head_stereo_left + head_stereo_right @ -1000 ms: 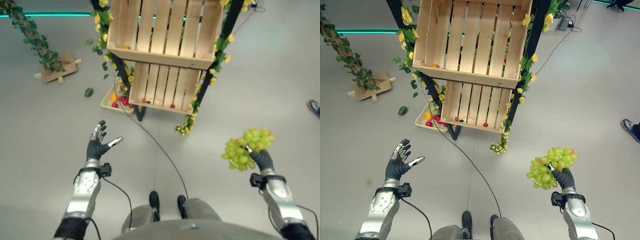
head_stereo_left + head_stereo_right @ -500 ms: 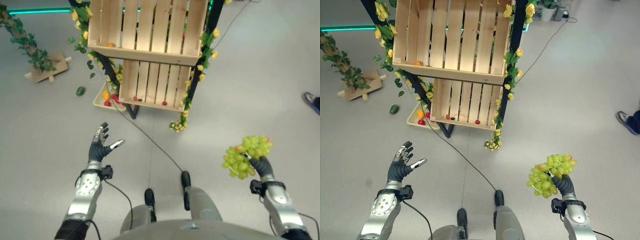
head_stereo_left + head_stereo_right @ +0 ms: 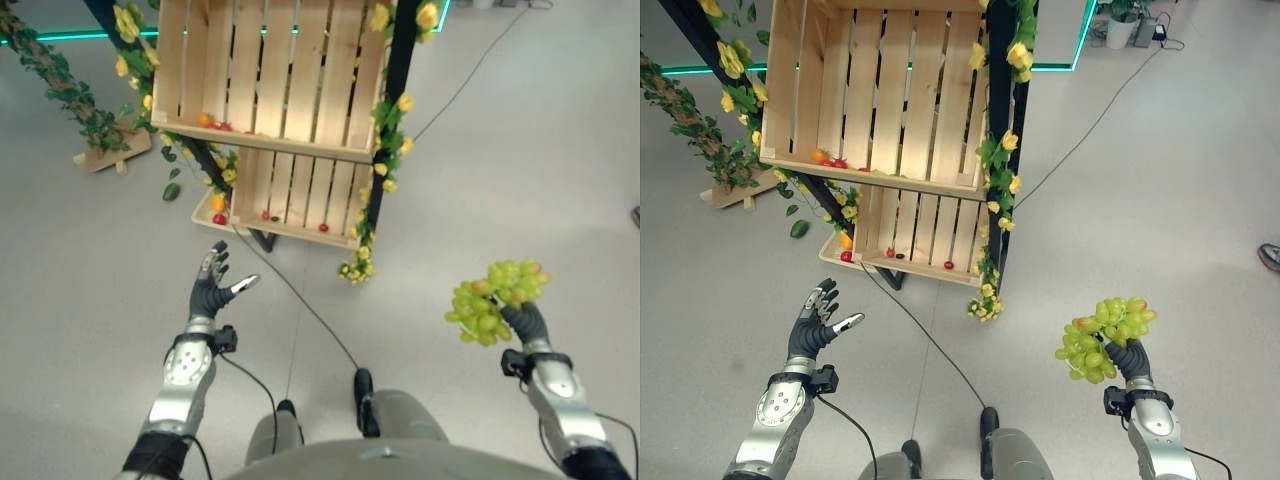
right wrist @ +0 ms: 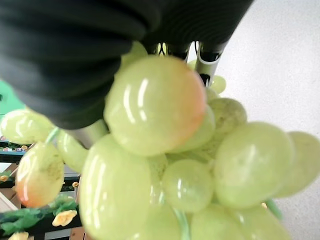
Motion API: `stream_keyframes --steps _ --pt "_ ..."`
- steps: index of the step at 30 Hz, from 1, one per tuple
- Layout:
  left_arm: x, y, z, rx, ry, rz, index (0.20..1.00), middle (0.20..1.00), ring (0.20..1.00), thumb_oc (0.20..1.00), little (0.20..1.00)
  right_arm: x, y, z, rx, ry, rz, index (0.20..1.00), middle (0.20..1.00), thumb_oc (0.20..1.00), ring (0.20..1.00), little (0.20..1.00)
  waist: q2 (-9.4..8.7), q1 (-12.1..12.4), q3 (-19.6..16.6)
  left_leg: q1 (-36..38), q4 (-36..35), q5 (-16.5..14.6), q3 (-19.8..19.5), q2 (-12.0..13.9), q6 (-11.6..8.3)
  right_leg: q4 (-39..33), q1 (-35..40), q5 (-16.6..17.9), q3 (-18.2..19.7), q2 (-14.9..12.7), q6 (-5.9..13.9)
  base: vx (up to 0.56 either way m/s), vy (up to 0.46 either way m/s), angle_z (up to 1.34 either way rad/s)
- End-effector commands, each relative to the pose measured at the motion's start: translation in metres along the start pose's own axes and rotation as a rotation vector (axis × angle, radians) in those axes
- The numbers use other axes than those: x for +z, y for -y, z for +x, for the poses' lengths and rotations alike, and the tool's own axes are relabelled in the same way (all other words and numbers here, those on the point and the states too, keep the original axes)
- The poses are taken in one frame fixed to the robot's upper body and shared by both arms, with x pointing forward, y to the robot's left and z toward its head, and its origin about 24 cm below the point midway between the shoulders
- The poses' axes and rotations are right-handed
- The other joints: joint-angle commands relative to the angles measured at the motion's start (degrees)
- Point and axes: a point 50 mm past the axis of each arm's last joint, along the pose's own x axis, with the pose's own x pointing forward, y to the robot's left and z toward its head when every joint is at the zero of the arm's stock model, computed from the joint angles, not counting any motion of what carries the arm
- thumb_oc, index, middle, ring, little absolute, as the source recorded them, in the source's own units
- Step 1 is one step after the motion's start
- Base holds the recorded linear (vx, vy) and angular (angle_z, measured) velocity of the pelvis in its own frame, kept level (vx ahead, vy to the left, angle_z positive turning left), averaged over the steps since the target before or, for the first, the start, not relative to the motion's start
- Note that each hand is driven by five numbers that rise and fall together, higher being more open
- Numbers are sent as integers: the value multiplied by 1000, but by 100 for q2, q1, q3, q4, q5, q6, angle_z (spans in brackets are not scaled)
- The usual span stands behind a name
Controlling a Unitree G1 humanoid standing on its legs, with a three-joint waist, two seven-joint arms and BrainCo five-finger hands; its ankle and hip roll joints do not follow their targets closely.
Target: Pick up the fruits from the basket on one side to the basket on the other side
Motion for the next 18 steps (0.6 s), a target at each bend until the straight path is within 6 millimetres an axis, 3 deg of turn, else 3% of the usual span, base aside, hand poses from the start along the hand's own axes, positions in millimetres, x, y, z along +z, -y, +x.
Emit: stream_keyframes --steps 1,3,4,7,18 --pt "20 -3 10 12 99 6 1000 1000 1000 1000 1000 29 13 5 -53 148 -30 200 200 200 200 200 -144 -27 15 -222 37 -51 353 -224 440 -423 291 465 449 5 572 179 28 -2" --pt "17 -5 9 29 90 9 1000 1000 1000 1000 1000 31 14 6 -59 163 -34 200 200 200 200 200 -92 11 19 -237 -978 -215 407 -104 511 -387 277 404 482 11 676 139 97 -1" --pt "15 -7 8 38 84 14 1000 1000 1000 1000 1000 33 14 7 -62 169 -46 200 200 200 200 200 -31 60 39 -259 -1400 -109 348 -92 503 -336 255 369 513 58 709 93 104 0" --pt "15 -13 8 56 83 35 1000 1000 1000 1000 1000 35 8 11 -35 174 -63 200 200 200 200 200 -47 56 66 -111 -1765 -99 233 -170 509 -133 -2 347 521 9 765 21 91 -32" --pt "33 -22 17 80 163 74 1000 1000 1000 1000 1000 68 -18 45 -31 266 -60 200 200 200 200 200 -93 292 314 -525 -1750 -258 408 -401 714 -126 -634 514 639 -254 935 -17 84 -21"
